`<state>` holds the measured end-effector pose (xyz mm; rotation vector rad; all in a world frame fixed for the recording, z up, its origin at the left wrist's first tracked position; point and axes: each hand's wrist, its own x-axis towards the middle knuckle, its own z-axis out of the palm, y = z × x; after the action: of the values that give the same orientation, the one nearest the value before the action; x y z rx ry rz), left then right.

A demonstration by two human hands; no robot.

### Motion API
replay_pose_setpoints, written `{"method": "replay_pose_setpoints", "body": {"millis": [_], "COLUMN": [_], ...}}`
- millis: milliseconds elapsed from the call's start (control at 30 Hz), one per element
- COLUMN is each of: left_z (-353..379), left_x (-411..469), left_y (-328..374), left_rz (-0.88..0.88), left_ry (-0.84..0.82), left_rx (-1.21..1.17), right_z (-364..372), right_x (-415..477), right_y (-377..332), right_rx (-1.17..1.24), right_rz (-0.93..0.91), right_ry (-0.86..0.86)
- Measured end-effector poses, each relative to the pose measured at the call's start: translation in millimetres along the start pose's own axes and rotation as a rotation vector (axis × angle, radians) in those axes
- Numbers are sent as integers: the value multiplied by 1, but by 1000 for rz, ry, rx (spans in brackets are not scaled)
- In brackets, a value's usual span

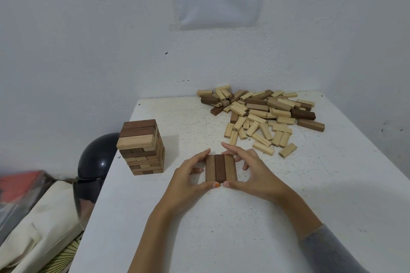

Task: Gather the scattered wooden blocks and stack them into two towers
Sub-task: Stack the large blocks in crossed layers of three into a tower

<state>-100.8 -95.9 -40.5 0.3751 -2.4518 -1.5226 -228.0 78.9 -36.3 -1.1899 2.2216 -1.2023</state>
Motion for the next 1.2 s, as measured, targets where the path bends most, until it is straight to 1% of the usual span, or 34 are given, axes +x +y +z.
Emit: {"method": "replay_pose_setpoints", "body": {"millis": [833, 1200], "left_z": [0, -1], "left_x": [-3, -3], "left_y": [6, 18], "left_rz": [-9, -65], "left_ry": [-3, 30], "left_rx": [4, -87], "right_z": [-1, -8], "right_x": [0, -4], "right_y": [-2, -3], "right_rx": [14, 46], "right_rz": [10, 5], "right_ry": [-7, 35]}}
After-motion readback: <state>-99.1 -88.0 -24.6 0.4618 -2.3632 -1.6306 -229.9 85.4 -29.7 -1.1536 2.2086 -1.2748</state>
